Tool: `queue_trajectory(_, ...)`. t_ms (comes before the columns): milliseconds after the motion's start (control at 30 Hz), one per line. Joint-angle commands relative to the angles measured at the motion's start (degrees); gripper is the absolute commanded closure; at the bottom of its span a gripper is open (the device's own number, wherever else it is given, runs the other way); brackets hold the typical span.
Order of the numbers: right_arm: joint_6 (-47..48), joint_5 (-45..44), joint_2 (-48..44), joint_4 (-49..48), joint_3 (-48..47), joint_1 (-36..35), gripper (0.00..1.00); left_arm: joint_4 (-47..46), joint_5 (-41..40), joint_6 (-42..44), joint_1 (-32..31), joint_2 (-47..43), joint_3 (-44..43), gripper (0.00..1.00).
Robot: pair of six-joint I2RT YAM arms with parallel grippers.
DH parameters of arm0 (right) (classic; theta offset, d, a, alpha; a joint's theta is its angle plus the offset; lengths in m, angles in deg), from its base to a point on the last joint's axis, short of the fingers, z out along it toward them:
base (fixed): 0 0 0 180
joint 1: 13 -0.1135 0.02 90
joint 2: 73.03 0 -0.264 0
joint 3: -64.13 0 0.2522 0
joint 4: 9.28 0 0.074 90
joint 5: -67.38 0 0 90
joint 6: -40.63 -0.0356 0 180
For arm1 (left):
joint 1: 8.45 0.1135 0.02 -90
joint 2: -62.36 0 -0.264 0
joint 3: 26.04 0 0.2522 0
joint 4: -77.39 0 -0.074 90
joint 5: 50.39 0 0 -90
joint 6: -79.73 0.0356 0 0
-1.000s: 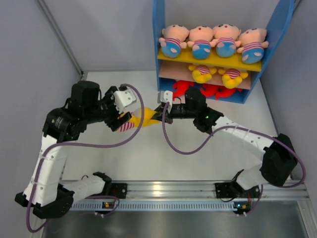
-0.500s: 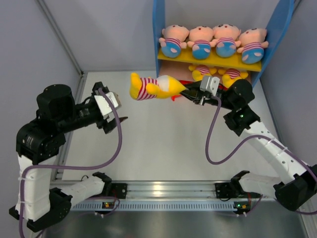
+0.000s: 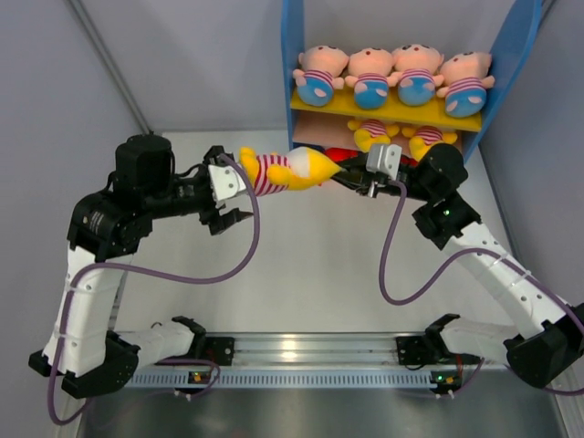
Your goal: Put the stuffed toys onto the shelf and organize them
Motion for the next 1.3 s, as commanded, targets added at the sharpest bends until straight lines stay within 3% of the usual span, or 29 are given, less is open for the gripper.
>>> queue_trajectory(0,0.7,2.6,-1.4,-0.1,-2.0,0.4,1.00,-3.0,3.3,0.7,-0.1,0.6,-1.7,0.20)
queue_trajectory(267,0.9,4.0,-0.1,1.4,-3.1,0.4,1.00,-3.0,5.4,0.9,-0.1,1.2,-3.2,0.23)
queue_trajectory(400,0.3,5.2,0.9,2.8,-3.7,0.4,1.00,-4.1,6.5,1.3,-0.1,1.8,-0.7,0.46)
queue_trajectory(433,0.8,5.2,1.3,3.6,-3.8,0.4,1.00,-4.2,7.0,0.8,-0.1,2.2,-0.7,0.57)
queue_trajectory(500,2.4,4.9,2.1,6.3,-4.1,0.3,1.00,-4.8,7.5,0.8,-0.1,3.4,-1.7,0.70)
queue_trajectory(533,3.3,5.1,2.4,8.0,-4.6,0.4,1.00,-5.2,7.4,0.5,-0.1,4.0,-2.1,0.84)
queue_trajectory(667,8.6,5.2,3.6,17.6,-8.4,0.4,1.00,-5.5,7.1,0.1,-0.1,5.5,-3.6,1.00)
queue_trajectory(767,9.9,2.1,3.3,18.1,-8.0,0.5,1.00,-5.4,6.4,-0.5,-0.1,5.8,-4.4,1.00)
queue_trajectory(800,9.9,0.4,3.5,18.0,-8.0,0.5,0.96,-6.5,5.5,-2.0,-0.1,6.1,-5.0,1.00)
queue_trajectory(833,9.7,-1.6,3.6,17.7,-8.1,0.5,0.68,-8.2,4.1,-3.1,-0.1,6.2,-4.6,1.00)
queue_trajectory(900,8.3,-9.6,4.0,17.6,-8.3,0.7,0.42,-11.2,-2.7,-5.7,-0.1,6.4,-3.2,1.00)
queue_trajectory(967,7.2,-16.7,4.0,18.8,-8.2,1.4,0.22,-14.9,-8.4,-6.7,-0.1,8.3,-1.4,1.00)
queue_trajectory(1067,6.1,-23.7,1.7,18.4,-4.4,3.4,0.10,-18.9,-17.2,-7.5,-0.1,11.1,-0.3,1.00)
queue_trajectory(1267,2.0,-43.7,-4.6,19.7,0.5,6.1,0.04,-28.7,-34.7,-6.2,-5.4,16.6,2.6,1.00)
